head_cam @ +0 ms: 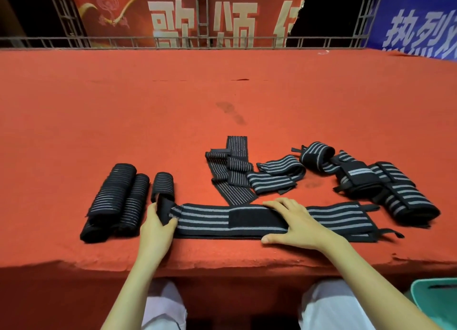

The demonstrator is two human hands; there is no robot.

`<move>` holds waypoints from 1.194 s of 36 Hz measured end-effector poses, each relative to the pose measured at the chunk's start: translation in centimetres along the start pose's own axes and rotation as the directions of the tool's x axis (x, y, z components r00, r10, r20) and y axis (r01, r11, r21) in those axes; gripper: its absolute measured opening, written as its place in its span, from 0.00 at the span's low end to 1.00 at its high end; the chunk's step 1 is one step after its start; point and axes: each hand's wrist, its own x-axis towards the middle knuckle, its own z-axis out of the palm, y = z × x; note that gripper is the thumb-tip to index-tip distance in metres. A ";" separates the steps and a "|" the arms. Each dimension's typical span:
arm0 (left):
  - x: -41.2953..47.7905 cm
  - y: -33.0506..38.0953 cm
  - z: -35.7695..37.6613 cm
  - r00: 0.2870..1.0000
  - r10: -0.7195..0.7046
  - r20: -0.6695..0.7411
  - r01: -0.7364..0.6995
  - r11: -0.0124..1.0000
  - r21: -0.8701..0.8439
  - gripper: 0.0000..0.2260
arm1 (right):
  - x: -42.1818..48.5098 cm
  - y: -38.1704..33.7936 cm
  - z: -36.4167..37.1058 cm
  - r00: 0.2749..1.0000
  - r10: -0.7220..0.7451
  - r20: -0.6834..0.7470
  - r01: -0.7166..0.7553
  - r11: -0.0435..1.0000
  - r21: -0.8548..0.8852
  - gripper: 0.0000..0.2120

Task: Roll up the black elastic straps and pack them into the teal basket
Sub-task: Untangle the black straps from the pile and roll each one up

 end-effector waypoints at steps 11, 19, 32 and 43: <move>0.6 -0.9 -1.2 0.995 0.031 -0.095 -0.022 0.996 0.091 0.05 | 4.4 -7.9 2.3 0.979 -0.186 0.086 0.178 0.979 0.096 0.32; 0.6 -1.9 -1.8 0.993 -0.010 -0.120 0.018 0.998 0.066 0.06 | 6.3 -10.0 4.5 0.975 -0.213 0.066 0.210 0.976 0.059 0.30; -0.6 -1.2 -0.6 0.980 0.077 -0.183 -0.019 0.953 0.301 0.06 | 6.2 -10.2 6.0 0.990 -0.134 0.047 0.132 0.990 0.044 0.41; 0.9 -2.0 -0.5 0.933 0.358 -0.017 -0.263 0.714 0.649 0.10 | 7.5 -11.7 4.9 0.997 -0.026 0.079 0.014 0.989 0.149 0.17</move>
